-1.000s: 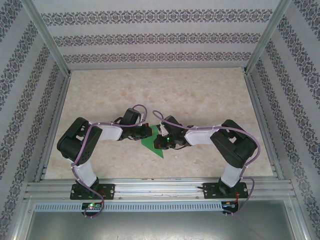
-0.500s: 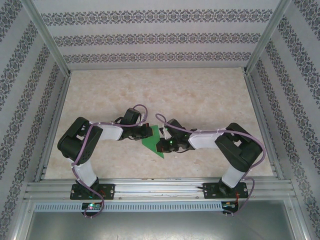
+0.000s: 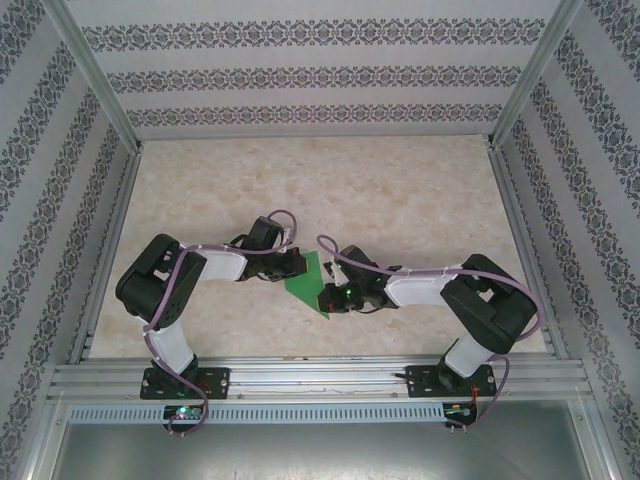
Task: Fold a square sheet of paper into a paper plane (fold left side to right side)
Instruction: Fourth fold the wing at the center of the table.
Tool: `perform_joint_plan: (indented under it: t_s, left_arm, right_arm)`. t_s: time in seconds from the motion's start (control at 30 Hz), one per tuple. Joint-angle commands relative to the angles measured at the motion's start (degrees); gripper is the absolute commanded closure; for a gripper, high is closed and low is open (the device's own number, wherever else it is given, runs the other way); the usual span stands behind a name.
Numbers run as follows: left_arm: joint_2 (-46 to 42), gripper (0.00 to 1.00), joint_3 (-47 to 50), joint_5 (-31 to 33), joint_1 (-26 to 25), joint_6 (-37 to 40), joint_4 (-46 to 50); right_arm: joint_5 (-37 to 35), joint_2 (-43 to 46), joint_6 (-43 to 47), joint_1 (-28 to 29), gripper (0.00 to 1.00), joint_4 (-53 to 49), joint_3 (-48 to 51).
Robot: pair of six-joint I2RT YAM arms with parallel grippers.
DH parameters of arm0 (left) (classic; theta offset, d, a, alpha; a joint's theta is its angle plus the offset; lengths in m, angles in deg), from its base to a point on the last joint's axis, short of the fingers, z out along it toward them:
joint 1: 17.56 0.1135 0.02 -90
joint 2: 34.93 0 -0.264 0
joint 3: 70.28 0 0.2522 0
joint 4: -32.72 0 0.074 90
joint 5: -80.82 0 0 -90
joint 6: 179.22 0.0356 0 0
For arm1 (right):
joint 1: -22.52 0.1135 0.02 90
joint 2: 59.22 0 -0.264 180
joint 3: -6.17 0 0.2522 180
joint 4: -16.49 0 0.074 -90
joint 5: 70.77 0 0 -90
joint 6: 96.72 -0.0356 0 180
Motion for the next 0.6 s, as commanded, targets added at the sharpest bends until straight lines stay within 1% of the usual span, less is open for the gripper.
perform_joint_plan:
  t_s: [0.0, 0.57]
  left_arm:
    - [2.6, 1.00, 0.6, 5.0, -0.1, 0.0, 3.2]
    - [2.9, 1.00, 0.1, 4.6, 0.0, 0.0, 3.2]
  right_arm:
    - [0.7, 0.6, -1.3, 1.6, 1.00, -8.8, 3.8]
    - [0.9, 5.8, -2.7, 2.1, 1.00, -11.1, 9.4]
